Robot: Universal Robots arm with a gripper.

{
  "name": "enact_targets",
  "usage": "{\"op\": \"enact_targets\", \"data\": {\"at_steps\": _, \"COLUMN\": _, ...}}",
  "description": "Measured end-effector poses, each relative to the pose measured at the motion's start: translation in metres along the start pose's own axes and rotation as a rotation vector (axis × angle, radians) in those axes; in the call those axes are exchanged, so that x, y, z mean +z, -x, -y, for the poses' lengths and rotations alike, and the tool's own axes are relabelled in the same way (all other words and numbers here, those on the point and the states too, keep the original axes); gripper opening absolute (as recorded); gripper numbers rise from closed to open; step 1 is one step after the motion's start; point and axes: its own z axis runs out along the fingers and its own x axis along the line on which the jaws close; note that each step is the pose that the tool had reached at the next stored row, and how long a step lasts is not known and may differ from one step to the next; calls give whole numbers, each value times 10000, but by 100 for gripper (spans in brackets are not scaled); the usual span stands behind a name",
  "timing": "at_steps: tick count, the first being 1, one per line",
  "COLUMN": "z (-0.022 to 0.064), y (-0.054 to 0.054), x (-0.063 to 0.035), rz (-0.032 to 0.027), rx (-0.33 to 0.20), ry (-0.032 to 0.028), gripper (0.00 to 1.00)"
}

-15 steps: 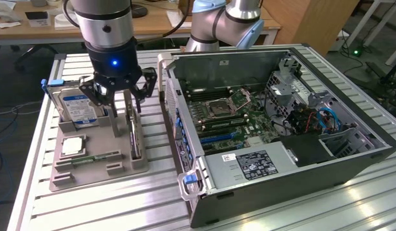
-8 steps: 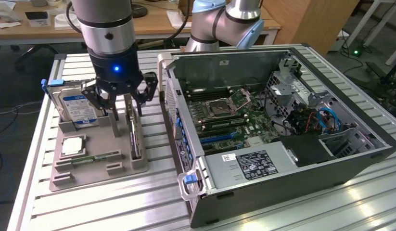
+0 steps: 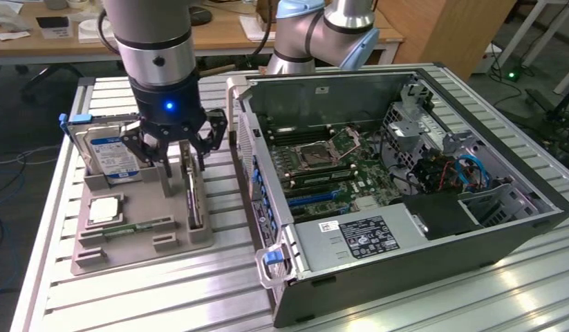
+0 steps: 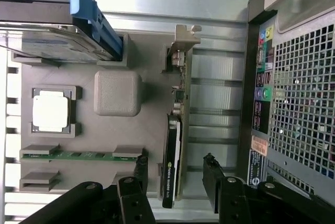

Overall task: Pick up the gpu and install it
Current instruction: 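Pick up the gpu and move the gpu toward the slot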

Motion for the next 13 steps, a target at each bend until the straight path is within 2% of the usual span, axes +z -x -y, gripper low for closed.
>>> {"op": "enact_targets", "data": {"at_steps": 13, "z": 6, "y": 10, "x": 163, "rz": 0, "rx": 9, "ry": 0, "gripper": 55}}
